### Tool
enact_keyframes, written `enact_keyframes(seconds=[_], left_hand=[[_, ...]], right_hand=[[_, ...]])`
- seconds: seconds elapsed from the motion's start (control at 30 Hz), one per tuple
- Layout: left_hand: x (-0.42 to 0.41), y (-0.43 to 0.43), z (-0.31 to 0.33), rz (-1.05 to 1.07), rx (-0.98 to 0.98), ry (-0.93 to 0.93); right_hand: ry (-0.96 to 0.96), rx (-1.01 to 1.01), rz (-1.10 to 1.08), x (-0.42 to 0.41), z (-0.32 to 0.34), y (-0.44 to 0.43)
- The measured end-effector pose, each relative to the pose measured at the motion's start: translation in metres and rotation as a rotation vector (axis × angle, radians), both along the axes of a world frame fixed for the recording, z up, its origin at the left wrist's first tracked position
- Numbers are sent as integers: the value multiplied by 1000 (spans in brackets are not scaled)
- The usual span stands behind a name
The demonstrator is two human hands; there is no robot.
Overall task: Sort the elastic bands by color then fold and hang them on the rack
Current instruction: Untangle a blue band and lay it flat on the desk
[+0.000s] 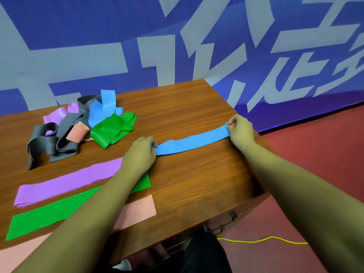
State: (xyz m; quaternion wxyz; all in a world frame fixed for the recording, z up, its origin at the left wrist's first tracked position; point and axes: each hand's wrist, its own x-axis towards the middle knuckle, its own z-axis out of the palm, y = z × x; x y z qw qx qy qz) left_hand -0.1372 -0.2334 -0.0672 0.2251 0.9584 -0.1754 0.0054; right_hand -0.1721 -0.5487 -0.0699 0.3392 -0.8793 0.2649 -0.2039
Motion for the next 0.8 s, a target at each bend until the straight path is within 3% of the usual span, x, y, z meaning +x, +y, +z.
enact_keyframes(seconds=[0.2, 0.33, 0.47, 0.57, 0.8], left_hand=[[4, -5, -4, -29, 111, -128], [6, -1, -16, -22, 117, -292], [10, 3, -11, -22, 68, -248], [24, 19, -1, 27, -7, -237], [69, 73, 22, 202, 65, -218]], right_hand=[[-38, -94, 0, 0, -15, -6], [80, -315, -78, -2, -26, -5], [124, -358, -99, -3, -16, 6], [125, -328, 78, 6, 4, 37], [157, -156, 549, 52, 26, 157]])
